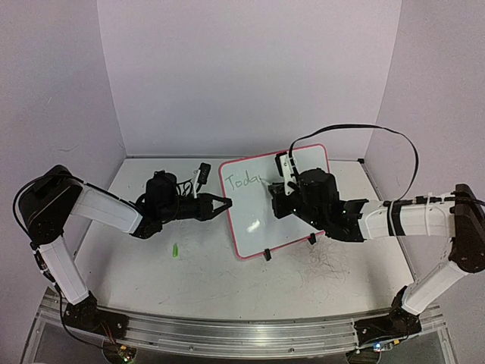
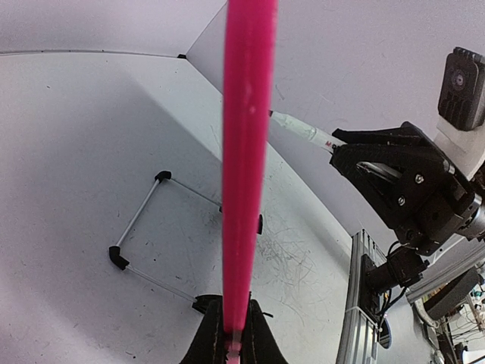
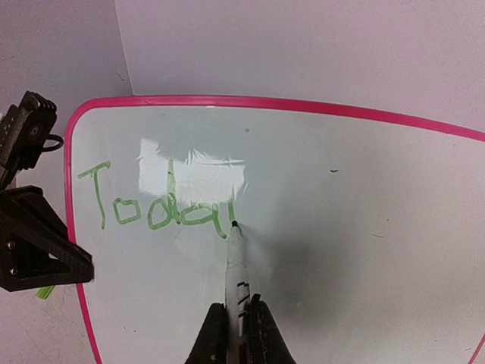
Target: Write a sentence on the whiteboard
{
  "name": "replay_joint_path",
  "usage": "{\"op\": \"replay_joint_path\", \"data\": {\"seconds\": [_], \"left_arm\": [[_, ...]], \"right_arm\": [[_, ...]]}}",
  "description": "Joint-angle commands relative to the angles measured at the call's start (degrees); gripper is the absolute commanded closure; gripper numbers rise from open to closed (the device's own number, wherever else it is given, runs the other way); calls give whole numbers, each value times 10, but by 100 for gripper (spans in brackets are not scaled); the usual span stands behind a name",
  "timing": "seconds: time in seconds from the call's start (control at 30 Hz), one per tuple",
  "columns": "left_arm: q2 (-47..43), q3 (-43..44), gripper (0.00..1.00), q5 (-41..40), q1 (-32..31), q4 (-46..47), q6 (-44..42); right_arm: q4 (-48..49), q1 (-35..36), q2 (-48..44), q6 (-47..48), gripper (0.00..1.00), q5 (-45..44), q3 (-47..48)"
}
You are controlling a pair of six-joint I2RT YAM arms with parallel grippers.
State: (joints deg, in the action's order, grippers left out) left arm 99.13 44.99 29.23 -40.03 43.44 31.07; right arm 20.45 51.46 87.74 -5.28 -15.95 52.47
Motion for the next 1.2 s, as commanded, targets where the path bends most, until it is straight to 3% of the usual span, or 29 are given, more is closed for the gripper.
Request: {"op": "replay_joint_path", "data": {"seconds": [0.0, 0.5, 1.17], "left_arm": [[-25, 13, 100, 13, 2, -1, 1], [-25, 14, 100, 14, 2, -1, -2], [-27, 11, 100, 9, 2, -1, -2]], "right_arm": [[1, -8, -5, -9, 100, -28, 13], [9, -16, 15, 1, 100, -23, 44], [-5, -14, -22, -30, 100, -1, -26]]}}
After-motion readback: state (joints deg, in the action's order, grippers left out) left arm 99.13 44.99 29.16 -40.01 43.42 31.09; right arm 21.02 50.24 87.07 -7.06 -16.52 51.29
